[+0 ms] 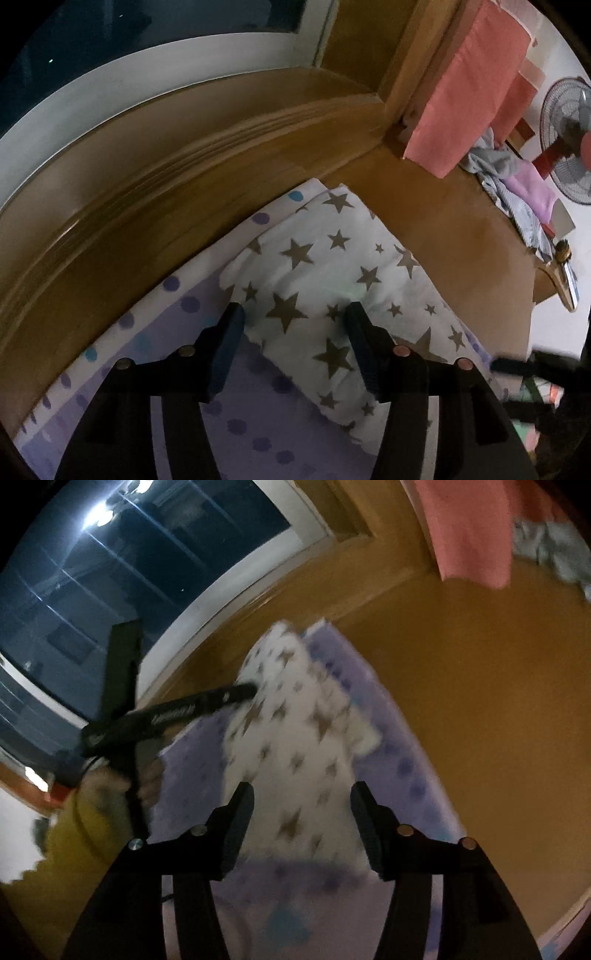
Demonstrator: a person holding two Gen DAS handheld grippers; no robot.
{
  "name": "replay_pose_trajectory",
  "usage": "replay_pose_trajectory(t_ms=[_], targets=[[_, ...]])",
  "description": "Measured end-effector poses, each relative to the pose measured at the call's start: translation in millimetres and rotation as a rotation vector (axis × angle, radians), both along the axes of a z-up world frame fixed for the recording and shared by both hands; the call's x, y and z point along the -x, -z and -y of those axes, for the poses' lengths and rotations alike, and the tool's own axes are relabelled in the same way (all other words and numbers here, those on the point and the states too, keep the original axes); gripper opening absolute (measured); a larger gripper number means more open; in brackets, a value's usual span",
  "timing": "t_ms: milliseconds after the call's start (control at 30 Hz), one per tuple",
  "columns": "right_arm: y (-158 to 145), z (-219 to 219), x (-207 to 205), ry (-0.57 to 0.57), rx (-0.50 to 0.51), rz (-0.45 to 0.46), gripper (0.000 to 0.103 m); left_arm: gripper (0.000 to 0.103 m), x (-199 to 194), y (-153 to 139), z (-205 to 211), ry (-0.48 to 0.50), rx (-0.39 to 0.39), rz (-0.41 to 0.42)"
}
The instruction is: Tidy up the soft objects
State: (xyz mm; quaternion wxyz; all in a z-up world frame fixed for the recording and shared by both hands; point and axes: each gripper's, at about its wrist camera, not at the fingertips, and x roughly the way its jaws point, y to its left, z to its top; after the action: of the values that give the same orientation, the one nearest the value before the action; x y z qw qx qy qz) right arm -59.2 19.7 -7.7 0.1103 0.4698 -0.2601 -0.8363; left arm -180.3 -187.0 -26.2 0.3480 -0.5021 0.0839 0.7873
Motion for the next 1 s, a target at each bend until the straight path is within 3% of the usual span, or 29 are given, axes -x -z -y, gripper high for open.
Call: replay_pose_trajectory(t_ms=[133, 233, 267, 367, 467, 633, 733, 867, 1000], targets=[[16, 5, -5, 0.009, 0.042, 0.052, 0.055, 0.058, -12, -1, 17, -0.050, -0.024, 0.001], [34, 13, 15, -0.010, 0.019, 0.070, 0.054, 0.058, -17, 5, 29, -0.084, -0.039, 0.030], [39, 16, 22, -0.017, -0.003, 0.076, 0.038, 0.058, -18, 7, 33, -0.092, -0.040, 0.038], [35, 8, 34, -0.011, -0.068, 0.064, 0.029, 0.058, -24, 9, 44, -0.109, -0.032, 0.044], [30, -4, 37, 0.034, -0.161, 0.034, 0.028, 0.058, -29, 12, 51, -0.111, -0.025, 0.048], [40, -1, 40, 0.008, -0.192, 0.031, 0.029, 0.058, -24, 19, 55, -0.111, -0.037, 0.082], [34, -1, 27, 0.074, -0.163, 0.027, 0.032, 0.058, -17, 15, 58, -0.106, -0.072, 0.088], [19, -1, -2, 0.190, 0.009, 0.026, 0.061, 0.058, -3, 4, 58, -0.057, -0.090, 0.058], [29, 10, -9, 0.223, 0.134, 0.045, 0.063, 0.058, 10, -1, 44, 0.002, -0.091, 0.045]])
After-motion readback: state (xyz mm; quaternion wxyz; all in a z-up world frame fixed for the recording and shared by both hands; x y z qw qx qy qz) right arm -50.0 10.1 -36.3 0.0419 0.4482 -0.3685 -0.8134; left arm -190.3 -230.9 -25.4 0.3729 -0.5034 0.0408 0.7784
